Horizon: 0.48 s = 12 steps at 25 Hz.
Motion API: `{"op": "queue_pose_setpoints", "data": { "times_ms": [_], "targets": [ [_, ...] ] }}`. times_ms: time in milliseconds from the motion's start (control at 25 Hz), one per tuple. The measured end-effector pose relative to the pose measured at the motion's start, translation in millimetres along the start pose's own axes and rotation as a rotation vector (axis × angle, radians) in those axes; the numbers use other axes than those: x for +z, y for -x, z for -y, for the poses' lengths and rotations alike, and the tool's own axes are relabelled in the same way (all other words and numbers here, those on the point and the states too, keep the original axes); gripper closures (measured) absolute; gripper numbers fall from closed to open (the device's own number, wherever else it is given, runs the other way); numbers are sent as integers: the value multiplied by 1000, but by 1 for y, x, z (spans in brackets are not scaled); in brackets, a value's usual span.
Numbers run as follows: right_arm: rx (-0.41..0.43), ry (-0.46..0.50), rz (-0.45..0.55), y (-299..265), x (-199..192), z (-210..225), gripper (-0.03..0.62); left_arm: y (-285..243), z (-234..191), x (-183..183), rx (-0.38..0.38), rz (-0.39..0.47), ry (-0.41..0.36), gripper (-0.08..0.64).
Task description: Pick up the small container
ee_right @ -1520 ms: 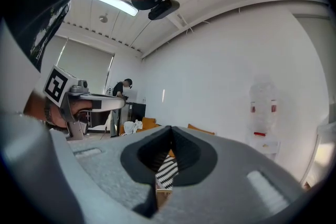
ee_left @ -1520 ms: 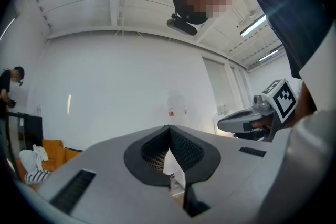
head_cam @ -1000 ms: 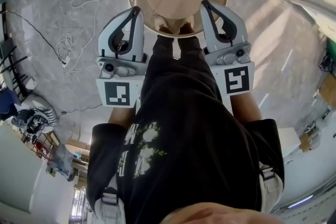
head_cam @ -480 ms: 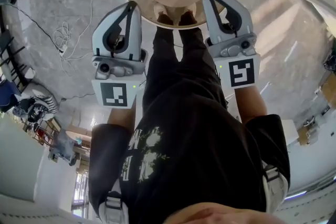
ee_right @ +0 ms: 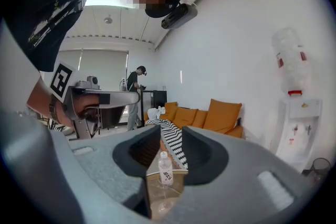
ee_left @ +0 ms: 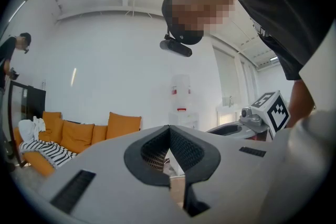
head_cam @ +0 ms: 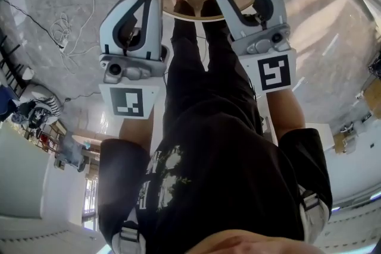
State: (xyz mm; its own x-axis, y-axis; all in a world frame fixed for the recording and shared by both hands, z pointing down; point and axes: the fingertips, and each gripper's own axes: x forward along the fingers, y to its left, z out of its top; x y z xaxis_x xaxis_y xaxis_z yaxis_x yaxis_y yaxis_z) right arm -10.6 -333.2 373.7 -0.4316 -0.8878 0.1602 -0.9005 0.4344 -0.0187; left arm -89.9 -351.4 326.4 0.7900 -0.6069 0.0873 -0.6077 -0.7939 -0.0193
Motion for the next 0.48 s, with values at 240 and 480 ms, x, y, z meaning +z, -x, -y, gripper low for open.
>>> {"op": "queue_pose_setpoints", "data": {
  "times_ms": [240,480],
  "targets": [
    [20,-7,-33,-15,-50,1,466,-2,-3,-48,19,-10,10,552],
    [39,-5,-51,-31,-92,-2,468,-11,-8,-80,39,-16,30,552]
  ]
}}
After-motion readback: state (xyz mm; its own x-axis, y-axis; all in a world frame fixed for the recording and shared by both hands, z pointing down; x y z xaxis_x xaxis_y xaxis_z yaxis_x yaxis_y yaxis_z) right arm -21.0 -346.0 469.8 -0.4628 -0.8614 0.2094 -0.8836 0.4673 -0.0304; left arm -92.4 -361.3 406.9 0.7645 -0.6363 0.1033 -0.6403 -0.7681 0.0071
